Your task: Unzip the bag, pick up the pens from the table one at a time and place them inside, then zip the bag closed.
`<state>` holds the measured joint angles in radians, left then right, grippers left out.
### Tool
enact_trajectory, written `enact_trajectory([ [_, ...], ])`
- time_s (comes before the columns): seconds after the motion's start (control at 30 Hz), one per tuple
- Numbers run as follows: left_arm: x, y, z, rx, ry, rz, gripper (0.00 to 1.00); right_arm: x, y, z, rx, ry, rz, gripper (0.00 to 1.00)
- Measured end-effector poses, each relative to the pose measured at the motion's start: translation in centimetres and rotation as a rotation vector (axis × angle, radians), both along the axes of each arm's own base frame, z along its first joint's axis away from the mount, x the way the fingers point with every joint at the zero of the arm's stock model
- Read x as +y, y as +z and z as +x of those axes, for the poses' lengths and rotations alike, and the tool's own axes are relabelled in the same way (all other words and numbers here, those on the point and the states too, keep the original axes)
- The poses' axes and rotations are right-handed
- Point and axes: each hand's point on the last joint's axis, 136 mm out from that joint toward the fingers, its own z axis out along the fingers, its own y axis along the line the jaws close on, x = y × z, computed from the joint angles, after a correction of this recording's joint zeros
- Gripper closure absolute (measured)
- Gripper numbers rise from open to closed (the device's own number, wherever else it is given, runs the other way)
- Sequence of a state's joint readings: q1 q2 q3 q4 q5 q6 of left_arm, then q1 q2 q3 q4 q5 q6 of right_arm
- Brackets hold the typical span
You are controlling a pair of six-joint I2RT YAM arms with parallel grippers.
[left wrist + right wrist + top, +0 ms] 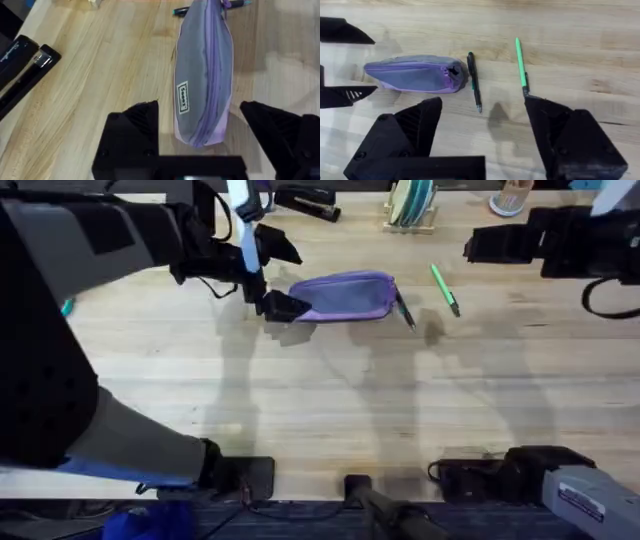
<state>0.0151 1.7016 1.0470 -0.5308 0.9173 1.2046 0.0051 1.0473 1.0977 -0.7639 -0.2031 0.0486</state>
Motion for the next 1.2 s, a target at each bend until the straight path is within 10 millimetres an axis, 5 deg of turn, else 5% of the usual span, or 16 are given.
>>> enact_trajectory([
  [0.57, 0.1, -0.9, 0.1, 0.013, 0.018, 0.067, 0.025, 0.0, 0.0, 0.0, 0.0, 0.0, 0.0, 0.005],
  [0.87, 0.0, -1.0, 0.0, 0.022, 0.02, 0.066, 0.627, 0.0, 0.0, 0.0, 0.0, 0.0, 0.0, 0.005],
  [0.97, -0.1, -1.0, -0.1, 0.027, 0.017, 0.065, 0.91, 0.0, 0.0, 0.0, 0.0, 0.0, 0.0, 0.005],
  [1.2, -0.1, -1.1, -0.1, 0.028, 0.016, 0.069, 0.957, 0.0, 0.0, 0.0, 0.0, 0.0, 0.0, 0.005],
])
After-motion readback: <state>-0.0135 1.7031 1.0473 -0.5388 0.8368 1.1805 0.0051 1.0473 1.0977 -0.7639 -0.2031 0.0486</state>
